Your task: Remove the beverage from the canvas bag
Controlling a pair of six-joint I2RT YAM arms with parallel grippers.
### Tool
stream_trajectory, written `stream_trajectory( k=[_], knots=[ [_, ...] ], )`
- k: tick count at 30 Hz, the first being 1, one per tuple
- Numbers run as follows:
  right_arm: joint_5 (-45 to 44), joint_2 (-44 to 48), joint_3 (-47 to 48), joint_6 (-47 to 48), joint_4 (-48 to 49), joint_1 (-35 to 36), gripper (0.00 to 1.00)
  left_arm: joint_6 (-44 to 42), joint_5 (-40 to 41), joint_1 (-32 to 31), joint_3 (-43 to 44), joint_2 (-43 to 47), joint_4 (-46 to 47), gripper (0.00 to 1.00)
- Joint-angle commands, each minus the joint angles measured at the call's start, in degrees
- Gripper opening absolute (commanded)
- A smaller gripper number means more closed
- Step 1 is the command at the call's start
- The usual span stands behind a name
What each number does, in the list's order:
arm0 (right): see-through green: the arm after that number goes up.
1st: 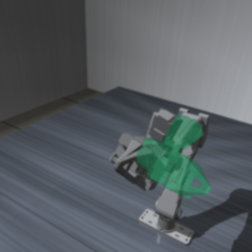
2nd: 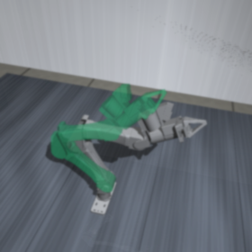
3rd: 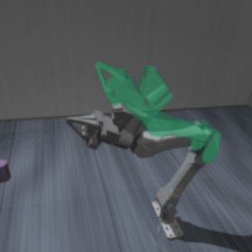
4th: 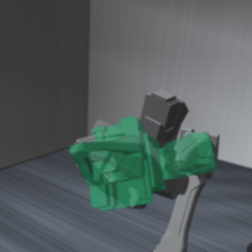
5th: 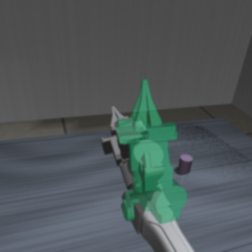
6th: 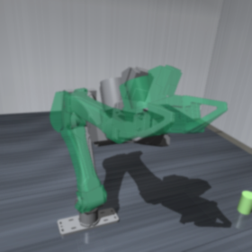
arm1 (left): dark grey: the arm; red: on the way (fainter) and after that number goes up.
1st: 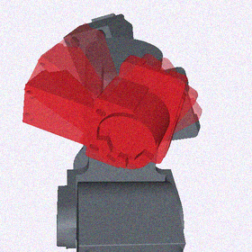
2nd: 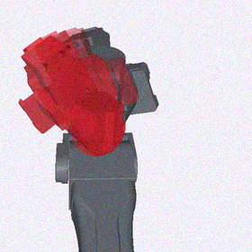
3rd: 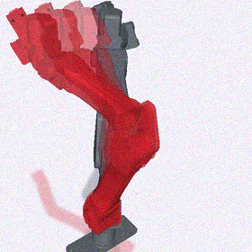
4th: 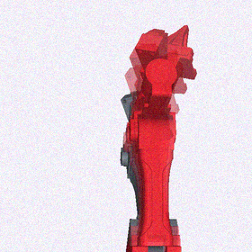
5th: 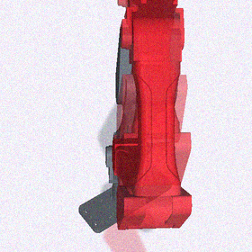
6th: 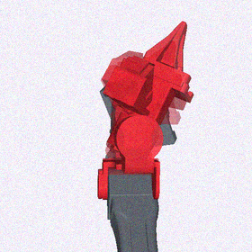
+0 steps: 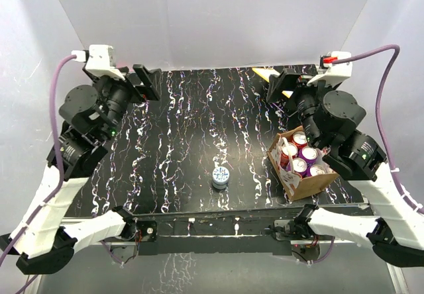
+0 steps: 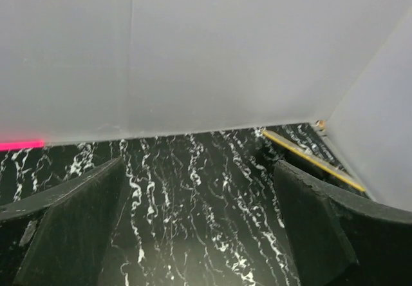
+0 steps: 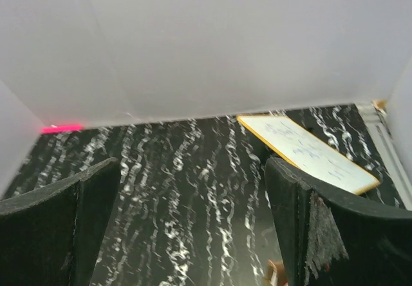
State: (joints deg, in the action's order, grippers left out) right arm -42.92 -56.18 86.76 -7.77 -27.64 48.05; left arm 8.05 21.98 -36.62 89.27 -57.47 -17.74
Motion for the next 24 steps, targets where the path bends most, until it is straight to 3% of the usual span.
stream_trajectory(
  k=[1,13,20,24],
  knots=[
    [4.5,2.3,-2.1,-4.0,-6.0,-6.6,0.98,0.8,-0.1,2.3,-5.0,0.4,4.0,0.97],
    [14.4,7.6,-12.2,-13.6,-22.1,-25.3,0.98,2.8,-3.9,4.9,-22.3,1.2,12.9,0.97],
    [23.1,8.3,-19.2,-20.0,-27.6,-30.5,0.98,4.2,-8.7,2.4,-28.6,0.4,17.9,0.97],
    [22.0,8.9,-21.8,-24.2,-30.7,-31.9,0.92,4.0,-10.3,0.5,-30.4,-0.4,19.9,0.97]
  ],
)
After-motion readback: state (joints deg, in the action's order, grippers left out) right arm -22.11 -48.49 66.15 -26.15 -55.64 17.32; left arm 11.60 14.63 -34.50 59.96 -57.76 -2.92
